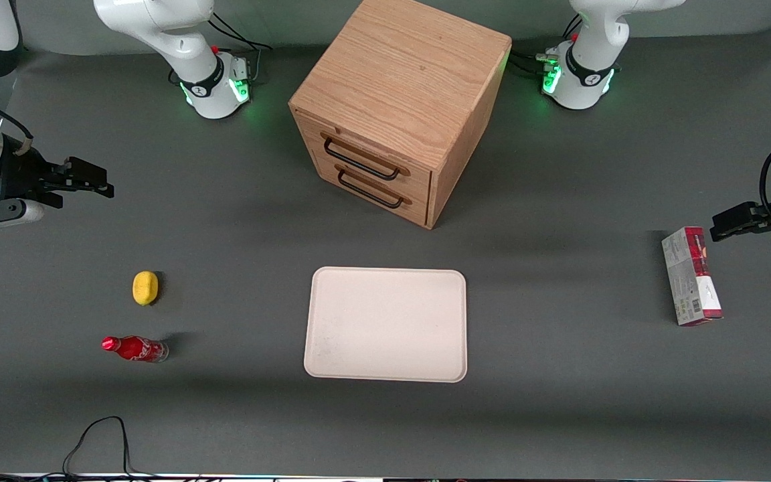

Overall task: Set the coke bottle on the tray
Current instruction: 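Move the open right gripper down toward the red Coca-Cola bottle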

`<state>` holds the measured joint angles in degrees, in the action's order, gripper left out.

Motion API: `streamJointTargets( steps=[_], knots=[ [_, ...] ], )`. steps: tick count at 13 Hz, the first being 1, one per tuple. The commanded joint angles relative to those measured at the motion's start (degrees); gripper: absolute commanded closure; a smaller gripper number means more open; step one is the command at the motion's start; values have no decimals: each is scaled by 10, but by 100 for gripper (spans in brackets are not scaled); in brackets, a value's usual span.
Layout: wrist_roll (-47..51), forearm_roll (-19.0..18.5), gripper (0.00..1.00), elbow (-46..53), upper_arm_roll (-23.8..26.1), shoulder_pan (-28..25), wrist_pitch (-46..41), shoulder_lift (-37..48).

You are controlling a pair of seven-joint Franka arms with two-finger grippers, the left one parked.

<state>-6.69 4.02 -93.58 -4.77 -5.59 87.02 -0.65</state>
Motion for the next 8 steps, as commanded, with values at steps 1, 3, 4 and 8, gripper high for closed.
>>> streamJointTargets(
  steps=[1, 3, 4, 8],
  knots=[
    [14, -9, 0, 22, -2, -9, -22, -10],
    [11, -9, 0, 22, -2, -8, -24, -10],
    [11, -9, 0, 21, -2, -10, -28, -9],
    [6, -9, 0, 32, -3, -8, -48, -11]
  ],
)
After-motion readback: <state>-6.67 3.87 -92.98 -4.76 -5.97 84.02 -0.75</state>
